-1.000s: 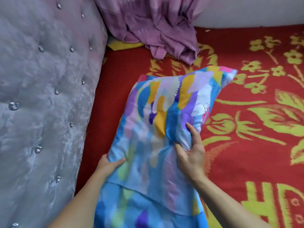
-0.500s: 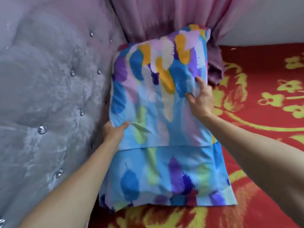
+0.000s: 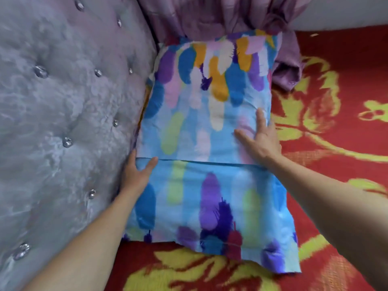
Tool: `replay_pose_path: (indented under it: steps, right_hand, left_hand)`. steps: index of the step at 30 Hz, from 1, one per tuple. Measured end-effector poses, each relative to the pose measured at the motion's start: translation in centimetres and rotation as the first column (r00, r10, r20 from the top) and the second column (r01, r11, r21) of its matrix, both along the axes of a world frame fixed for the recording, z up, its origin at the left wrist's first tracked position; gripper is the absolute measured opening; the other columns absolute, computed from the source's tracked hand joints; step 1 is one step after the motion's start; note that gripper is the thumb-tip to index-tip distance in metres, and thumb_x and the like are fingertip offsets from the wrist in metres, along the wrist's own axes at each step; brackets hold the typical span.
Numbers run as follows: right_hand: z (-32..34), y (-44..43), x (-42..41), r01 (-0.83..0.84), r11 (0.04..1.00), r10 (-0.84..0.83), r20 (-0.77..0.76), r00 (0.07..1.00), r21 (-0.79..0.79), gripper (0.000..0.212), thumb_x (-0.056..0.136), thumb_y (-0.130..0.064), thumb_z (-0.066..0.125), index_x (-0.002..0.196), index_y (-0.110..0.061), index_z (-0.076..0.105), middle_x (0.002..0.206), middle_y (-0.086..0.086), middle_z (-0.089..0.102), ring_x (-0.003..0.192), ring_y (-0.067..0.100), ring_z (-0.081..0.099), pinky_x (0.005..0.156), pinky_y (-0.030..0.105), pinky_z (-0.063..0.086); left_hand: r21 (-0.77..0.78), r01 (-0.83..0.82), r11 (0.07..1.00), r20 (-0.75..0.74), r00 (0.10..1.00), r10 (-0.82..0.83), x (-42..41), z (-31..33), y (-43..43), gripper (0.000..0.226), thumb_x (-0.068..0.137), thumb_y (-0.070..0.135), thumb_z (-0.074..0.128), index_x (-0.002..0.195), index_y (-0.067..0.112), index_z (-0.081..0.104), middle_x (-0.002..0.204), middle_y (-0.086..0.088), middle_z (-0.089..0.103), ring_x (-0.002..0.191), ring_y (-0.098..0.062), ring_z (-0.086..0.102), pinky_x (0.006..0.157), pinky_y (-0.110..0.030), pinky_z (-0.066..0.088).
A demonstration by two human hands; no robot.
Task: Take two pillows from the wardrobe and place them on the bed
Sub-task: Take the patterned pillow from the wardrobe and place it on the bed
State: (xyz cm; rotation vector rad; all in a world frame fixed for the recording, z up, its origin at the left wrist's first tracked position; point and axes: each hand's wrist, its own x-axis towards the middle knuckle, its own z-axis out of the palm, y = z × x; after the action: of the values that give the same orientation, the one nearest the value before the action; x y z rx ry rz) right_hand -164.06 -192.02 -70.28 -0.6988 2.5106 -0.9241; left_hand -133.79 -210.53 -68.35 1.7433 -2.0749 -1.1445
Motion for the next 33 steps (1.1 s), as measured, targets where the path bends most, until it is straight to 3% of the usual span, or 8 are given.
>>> replay_pose_path:
  steps: [1,3,8,12,15,18,22,33]
  right_hand:
    - [-0.4,0.9,1.3,0.01,1.0,-0.009,-0.032,0.999,0.009,0.092,0.073,-0.072,0.055,0.146,-0.041,0.009,0.156,0.014,0.018,0.137,0.037,0.031,0.107,0.048,0.035]
    - [-0.8,1.4,3.4,-0.008,0.999,0.011,-0.094,0.996,0.036,0.092,0.072,-0.073,0.053,0.145,-0.042,0.005,0.156,0.017,0.013,0.131,0.043,0.035,0.101,0.051,0.039]
    - [-0.5,0.7,3.6,-0.146,0.964,0.18,-0.141,0.973,0.224,0.091,0.081,-0.069,0.048,0.15,-0.031,0.001,0.157,0.027,-0.006,0.138,0.048,0.02,0.102,0.054,0.036]
    - [1.8,2.9,5.7,-0.224,0.884,0.311,-0.159,0.937,0.41,0.081,0.089,-0.061,0.041,0.151,-0.026,0.002,0.156,0.028,-0.006,0.141,0.05,0.01,0.103,0.06,0.033]
    - [4.5,6.5,10.1,-0.306,0.804,0.422,-0.127,0.897,0.509,0.068,0.093,-0.051,0.041,0.149,-0.023,0.012,0.158,0.023,-0.001,0.141,0.049,0.007,0.102,0.057,0.035]
    - [7.3,10.7,14.9,-0.396,0.742,0.504,-0.062,0.861,0.541,0.052,0.094,-0.042,0.043,0.14,-0.02,0.031,0.155,0.017,0.018,0.14,0.041,0.018,0.096,0.052,0.041]
    - [11.0,15.5,21.0,-0.444,0.707,0.545,-0.024,0.838,0.55,0.031,0.089,-0.03,0.046,0.118,-0.018,0.051,0.125,0.01,0.05,0.117,0.032,0.044,0.086,0.044,0.045]
    - [21.7,26.8,37.0,-0.505,0.724,0.651,-0.223,0.726,0.47,0.021,0.085,-0.019,0.047,0.103,-0.012,0.056,0.104,0.011,0.062,0.101,0.033,0.057,0.075,0.041,0.049]
  left_hand:
    - [-0.025,-0.029,0.999,0.051,0.998,0.03,0.7,-0.7,0.6,0.094,0.065,0.072,0.058,0.142,0.022,0.034,0.146,-0.013,0.045,0.132,-0.029,0.044,0.113,-0.043,0.034]
    - [-0.037,-0.031,0.999,0.08,0.996,0.034,0.6,-1.1,0.2,0.092,0.064,0.075,0.051,0.14,0.024,0.036,0.141,-0.017,0.049,0.128,-0.034,0.048,0.109,-0.049,0.038]
    - [-0.098,0.1,0.99,0.299,0.952,-0.067,-0.5,-1.0,-0.9,0.071,0.089,0.05,0.052,0.148,0.025,0.021,0.143,-0.024,0.041,0.13,-0.042,0.041,0.109,-0.051,0.035]
    - [-0.053,0.238,0.97,0.548,0.819,-0.171,1.0,2.2,3.5,0.066,0.096,0.043,0.04,0.15,0.02,0.01,0.15,-0.026,0.026,0.135,-0.044,0.03,0.111,-0.052,0.028]
    - [0.098,0.343,0.934,0.629,0.706,-0.325,4.1,6.2,7.9,0.062,0.094,0.036,0.047,0.148,0.018,0.021,0.148,-0.023,0.028,0.133,-0.041,0.034,0.111,-0.048,0.032]
    - [0.184,0.362,0.914,0.609,0.687,-0.395,7.7,10.2,12.9,0.044,0.09,0.031,0.054,0.13,0.012,0.05,0.135,-0.022,0.046,0.122,-0.038,0.05,0.102,-0.045,0.043]
    - [0.193,0.337,0.922,0.543,0.746,-0.386,12.4,15.4,19.1,0.038,0.089,0.034,0.056,0.123,0.017,0.056,0.129,-0.013,0.057,0.117,-0.032,0.055,0.096,-0.041,0.048]
    - [0.057,0.249,0.967,0.358,0.899,-0.253,31.5,26.4,35.8,0.032,0.086,0.037,0.059,0.114,0.02,0.061,0.115,-0.009,0.066,0.106,-0.029,0.061,0.093,-0.038,0.05]
